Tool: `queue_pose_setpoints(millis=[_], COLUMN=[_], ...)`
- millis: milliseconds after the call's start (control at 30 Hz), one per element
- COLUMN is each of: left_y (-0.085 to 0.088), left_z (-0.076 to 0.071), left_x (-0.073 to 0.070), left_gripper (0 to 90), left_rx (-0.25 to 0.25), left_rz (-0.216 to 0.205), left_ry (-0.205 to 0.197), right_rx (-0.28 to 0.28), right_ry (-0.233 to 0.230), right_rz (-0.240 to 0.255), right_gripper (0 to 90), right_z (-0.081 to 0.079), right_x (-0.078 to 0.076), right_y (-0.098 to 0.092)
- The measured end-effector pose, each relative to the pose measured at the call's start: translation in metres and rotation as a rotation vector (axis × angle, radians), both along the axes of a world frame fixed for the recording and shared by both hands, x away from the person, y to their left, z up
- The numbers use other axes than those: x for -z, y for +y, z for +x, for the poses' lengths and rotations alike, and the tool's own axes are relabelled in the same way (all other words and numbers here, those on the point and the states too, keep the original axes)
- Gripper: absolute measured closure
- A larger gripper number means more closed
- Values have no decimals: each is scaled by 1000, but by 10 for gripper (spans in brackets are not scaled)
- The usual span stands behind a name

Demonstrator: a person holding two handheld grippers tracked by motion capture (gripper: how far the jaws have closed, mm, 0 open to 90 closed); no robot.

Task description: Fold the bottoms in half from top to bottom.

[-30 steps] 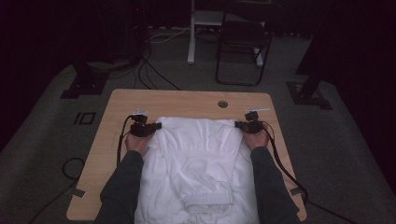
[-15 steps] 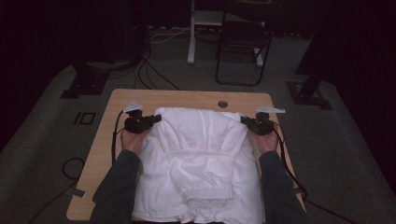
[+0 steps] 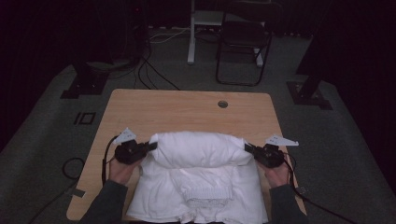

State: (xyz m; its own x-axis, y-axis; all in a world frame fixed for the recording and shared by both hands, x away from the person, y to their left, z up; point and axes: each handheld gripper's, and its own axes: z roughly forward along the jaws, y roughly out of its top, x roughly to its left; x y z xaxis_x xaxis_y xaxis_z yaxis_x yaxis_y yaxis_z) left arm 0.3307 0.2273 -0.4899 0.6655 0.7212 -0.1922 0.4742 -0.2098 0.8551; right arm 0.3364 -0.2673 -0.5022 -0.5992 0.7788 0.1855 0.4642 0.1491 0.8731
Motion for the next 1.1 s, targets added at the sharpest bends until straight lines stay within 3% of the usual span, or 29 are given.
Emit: queue_pose_setpoints(millis=[67,100,133,167,200,233,267,300,333,367,500,733,900,933,967,1033,1067,1100], left_y=[1,0,0,-2,-2,-8,-8,-17,-17,-23,-29,-35,-40,-40,-41,-41,-42,-42], left_z=[-12,-19,-19,-23,-23,-22,-22,-18,-18,-11,4,30,60,60,72,72,89,89], left_x=[14,27,27,38,38,47,47,54,54,58,59,58,57,57,56,56,56,56], left_gripper=[828,826,825,825,825,824,823,823,823,823,823,821,822,822,822,822,821,821], left_rx=[9,18,18,23,23,17,17,12,12,4,-30,-96,-156,-156,-179,-179,-218,-218], left_rz=[18,48,48,81,81,135,135,190,190,226,226,230,227,227,222,222,210,210], left_ry=[32,70,70,99,99,119,119,122,122,113,101,100,103,103,106,106,114,114], right_rx=[-10,-18,-18,-31,-31,-34,-34,-34,-34,-28,0,46,94,101,115,127,152,152], right_ry=[28,57,57,107,107,144,144,178,178,186,186,178,181,182,186,190,200,200], right_rz=[0,-8,-8,-13,-13,-64,-64,-99,-99,-126,-171,-169,-195,-197,-195,-188,-169,-169], right_gripper=[867,866,866,866,866,865,865,865,865,865,864,864,863,863,863,863,863,863], right_z=[-12,-21,-21,-28,-28,-30,-30,-27,-27,-20,-2,28,65,69,77,84,97,97], right_x=[11,20,20,32,32,44,44,53,53,56,58,58,55,54,54,54,53,53], right_y=[0,0,0,3,3,8,8,13,13,17,21,23,29,29,30,31,32,32])
